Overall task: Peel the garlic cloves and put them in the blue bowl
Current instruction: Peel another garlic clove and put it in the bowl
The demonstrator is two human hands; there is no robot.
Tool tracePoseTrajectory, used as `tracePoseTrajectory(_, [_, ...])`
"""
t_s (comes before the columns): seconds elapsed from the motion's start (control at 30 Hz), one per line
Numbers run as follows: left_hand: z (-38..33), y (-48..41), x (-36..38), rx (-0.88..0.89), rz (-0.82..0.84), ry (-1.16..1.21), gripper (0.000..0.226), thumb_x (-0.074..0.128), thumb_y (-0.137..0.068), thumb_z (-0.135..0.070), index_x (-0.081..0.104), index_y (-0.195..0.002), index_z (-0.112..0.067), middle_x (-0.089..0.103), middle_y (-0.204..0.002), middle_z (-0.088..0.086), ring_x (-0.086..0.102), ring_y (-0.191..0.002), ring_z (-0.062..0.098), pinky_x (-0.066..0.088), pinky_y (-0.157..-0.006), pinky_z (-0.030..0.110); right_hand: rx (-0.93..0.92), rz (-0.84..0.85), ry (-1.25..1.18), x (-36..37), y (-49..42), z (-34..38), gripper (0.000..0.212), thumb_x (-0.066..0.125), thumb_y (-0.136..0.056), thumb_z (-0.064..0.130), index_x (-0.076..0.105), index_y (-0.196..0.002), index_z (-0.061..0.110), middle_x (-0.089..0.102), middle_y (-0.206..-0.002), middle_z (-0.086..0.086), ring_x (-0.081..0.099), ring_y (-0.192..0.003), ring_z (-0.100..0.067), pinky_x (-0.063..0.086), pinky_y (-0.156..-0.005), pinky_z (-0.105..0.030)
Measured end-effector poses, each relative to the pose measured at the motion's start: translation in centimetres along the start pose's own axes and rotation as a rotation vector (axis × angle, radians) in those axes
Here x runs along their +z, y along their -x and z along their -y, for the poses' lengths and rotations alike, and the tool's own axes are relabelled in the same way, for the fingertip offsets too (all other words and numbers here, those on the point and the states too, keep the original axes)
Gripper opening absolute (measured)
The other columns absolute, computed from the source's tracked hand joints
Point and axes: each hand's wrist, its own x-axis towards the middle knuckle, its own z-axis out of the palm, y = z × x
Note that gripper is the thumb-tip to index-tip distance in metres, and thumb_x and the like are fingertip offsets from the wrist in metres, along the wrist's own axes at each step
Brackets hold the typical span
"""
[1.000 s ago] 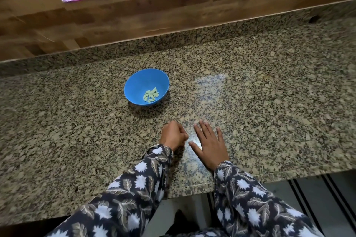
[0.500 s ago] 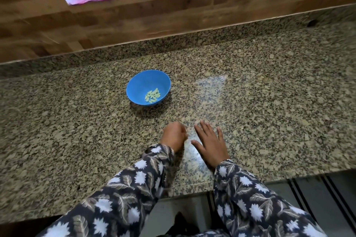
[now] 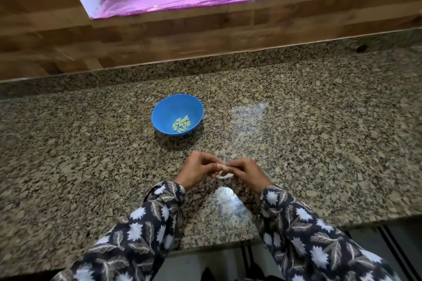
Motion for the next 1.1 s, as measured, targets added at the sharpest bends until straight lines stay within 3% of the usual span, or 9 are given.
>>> tracePoseTrajectory(0.17, [0.4, 0.2, -0.1, 0.091, -0.04, -0.129, 0.007, 0.071, -0.081, -0.016, 0.074, -0.087, -0.016, 0.072, -0.078, 0.008, 0.065, -0.068, 0.032, 0.055, -0.068, 0.046, -0.008, 0.129, -0.043, -0.7, -0.6, 0.8, 0.015, 0.058, -0.087, 0.014, 0.07, -0.096, 0.01, 0.069, -0.081, -0.011, 0.05, -0.057, -0.006, 0.039, -0.056, -0.02])
tracePoseTrajectory(0.3, [0.3, 0.3, -0.1, 0.383, -0.057, -0.58, 0.017, 0.058, -0.09, -0.017, 0.07, -0.1, -0.01, 0.07, -0.086, 0.003, 0.063, -0.07, 0.015, 0.05, -0.066, 0.017, 0.025, 0.145, 0.029, -1.3, -1.0, 0.6, 0.011, 0.057, -0.087, 0.022, 0.069, -0.085, 0.022, 0.06, -0.066, 0.006, 0.045, -0.053, -0.007, 0.037, -0.052, -0.022])
tracePoseTrajectory(0.43, [0.3, 0.3, 0.0, 0.426, 0.096, -0.811, 0.029, 0.039, -0.099, -0.025, 0.059, -0.099, -0.004, 0.054, -0.085, 0.002, 0.047, -0.073, 0.011, 0.038, -0.066, 0.016, -0.112, 0.089, 0.289, -1.8, -1.3, 1.4, 0.021, 0.059, -0.086, 0.02, 0.068, -0.101, 0.009, 0.068, -0.084, -0.002, 0.056, -0.064, -0.003, 0.046, -0.06, -0.01])
tracePoseTrajectory(0.57, [-0.1, 0.6, 0.8, 0.067, 0.131, -0.283, 0.03, 0.042, -0.099, -0.022, 0.058, -0.092, 0.002, 0.045, -0.068, -0.004, 0.037, -0.054, 0.003, 0.033, -0.048, 0.01, -0.278, 0.024, 0.523, -2.1, -1.2, 1.3, 0.026, 0.053, -0.088, 0.024, 0.068, -0.105, 0.01, 0.068, -0.091, -0.008, 0.06, -0.078, -0.017, 0.044, -0.064, -0.015])
tracePoseTrajectory(0.7, [-0.2, 0.3, 0.6, -0.412, 0.245, 0.581, 0.02, 0.043, -0.095, -0.015, 0.053, -0.078, -0.008, 0.047, -0.063, -0.002, 0.039, -0.053, 0.007, 0.034, -0.047, 0.015, -0.62, -0.133, 0.682, -2.3, -1.4, 1.2, 0.037, 0.041, -0.083, 0.033, 0.073, -0.084, 0.016, 0.068, -0.069, 0.002, 0.058, -0.056, -0.01, 0.04, -0.049, -0.01])
tracePoseTrajectory(0.77, [0.2, 0.2, 0.5, -0.494, 0.241, 0.798, 0.019, 0.043, -0.094, -0.016, 0.053, -0.081, -0.008, 0.047, -0.063, -0.001, 0.038, -0.053, 0.009, 0.035, -0.047, 0.016, -0.727, -0.145, 0.752, -2.3, -1.8, 0.9, 0.035, 0.041, -0.084, 0.033, 0.073, -0.082, 0.02, 0.066, -0.065, 0.007, 0.054, -0.053, -0.006, 0.031, -0.047, -0.004])
tracePoseTrajectory(0.87, [0.1, 0.4, 0.6, -0.232, 0.118, 0.209, 0.024, 0.041, -0.099, -0.018, 0.057, -0.091, -0.001, 0.047, -0.065, -0.003, 0.038, -0.054, 0.006, 0.032, -0.049, 0.015, -0.471, -0.058, 0.535, -1.9, -1.6, 1.0, 0.029, 0.047, -0.087, 0.032, 0.071, -0.092, 0.017, 0.068, -0.075, -0.001, 0.06, -0.063, -0.013, 0.049, -0.055, -0.019])
tracePoseTrajectory(0.97, [0.6, 0.4, 0.8, 0.346, -0.051, -0.513, 0.026, 0.042, -0.097, -0.019, 0.056, -0.081, -0.003, 0.047, -0.069, -0.004, 0.038, -0.06, 0.006, 0.031, -0.054, 0.012, -0.015, 0.193, -0.204, -1.5, -1.2, 1.0, 0.018, 0.055, -0.089, 0.016, 0.066, -0.075, 0.016, 0.06, -0.064, 0.002, 0.052, -0.052, -0.007, 0.041, -0.049, -0.015])
tracePoseTrajectory(1.1, [2.2, -0.1, -0.1, 0.843, -0.105, -0.785, 0.018, 0.042, -0.093, -0.014, 0.054, -0.083, -0.007, 0.052, -0.074, 0.0, 0.03, -0.071, 0.001, 0.028, -0.066, 0.01, 0.273, 0.399, -0.739, -1.1, -0.7, 0.6, 0.015, 0.05, -0.084, 0.018, 0.056, -0.072, 0.01, 0.055, -0.059, 0.004, 0.045, -0.047, -0.006, 0.032, -0.039, -0.015])
